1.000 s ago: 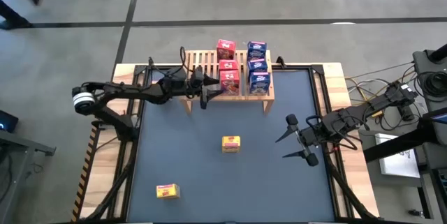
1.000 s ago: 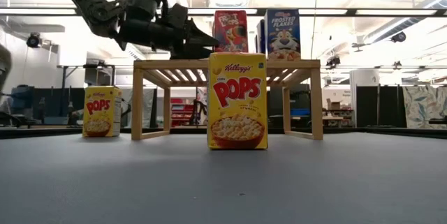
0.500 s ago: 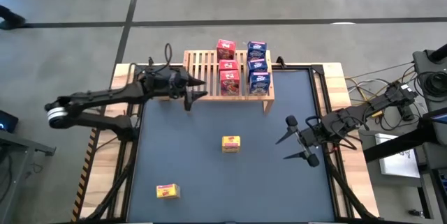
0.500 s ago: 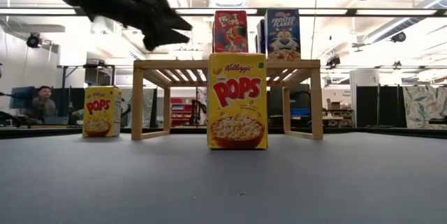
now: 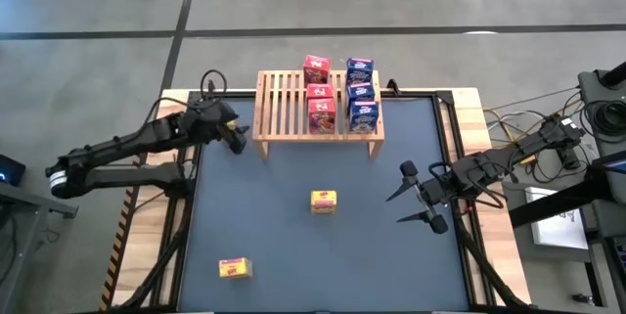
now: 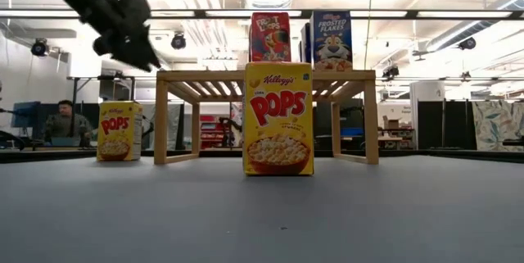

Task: Stack cereal on shelf
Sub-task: Put the top left yellow cereal box on the shelf

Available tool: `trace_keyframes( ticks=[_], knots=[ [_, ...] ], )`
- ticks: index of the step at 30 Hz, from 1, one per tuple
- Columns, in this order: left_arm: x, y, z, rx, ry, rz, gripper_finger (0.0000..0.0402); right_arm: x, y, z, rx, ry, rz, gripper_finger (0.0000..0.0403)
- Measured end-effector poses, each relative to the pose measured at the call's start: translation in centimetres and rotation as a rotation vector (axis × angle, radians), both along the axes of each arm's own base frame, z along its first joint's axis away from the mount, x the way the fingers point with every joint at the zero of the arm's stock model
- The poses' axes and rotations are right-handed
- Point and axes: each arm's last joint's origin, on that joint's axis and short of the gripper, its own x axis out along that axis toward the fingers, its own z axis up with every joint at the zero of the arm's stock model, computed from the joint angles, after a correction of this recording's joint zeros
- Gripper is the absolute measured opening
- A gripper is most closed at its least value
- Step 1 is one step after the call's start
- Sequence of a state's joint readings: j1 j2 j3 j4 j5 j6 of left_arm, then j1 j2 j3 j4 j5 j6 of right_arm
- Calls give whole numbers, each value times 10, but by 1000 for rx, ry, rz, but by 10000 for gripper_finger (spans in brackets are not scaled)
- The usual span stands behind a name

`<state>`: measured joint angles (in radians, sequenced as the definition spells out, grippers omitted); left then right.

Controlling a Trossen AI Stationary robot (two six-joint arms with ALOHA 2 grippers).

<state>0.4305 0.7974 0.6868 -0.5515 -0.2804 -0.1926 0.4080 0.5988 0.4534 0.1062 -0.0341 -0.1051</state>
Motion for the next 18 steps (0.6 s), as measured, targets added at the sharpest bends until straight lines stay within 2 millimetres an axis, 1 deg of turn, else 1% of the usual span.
trace_keyframes(
  ticks=[4,10,14,18],
  knots=[
    [-10,-3,-6,-14,105,44,229,1,1,-1,-1,3,0,250],
    [-18,1,-9,-66,174,107,239,8,4,-5,-8,17,0,250],
    [-22,7,2,-72,227,136,255,16,7,-9,-14,27,0,250],
    [-20,15,19,-67,259,147,283,22,10,-14,-43,33,3,256]
  ],
)
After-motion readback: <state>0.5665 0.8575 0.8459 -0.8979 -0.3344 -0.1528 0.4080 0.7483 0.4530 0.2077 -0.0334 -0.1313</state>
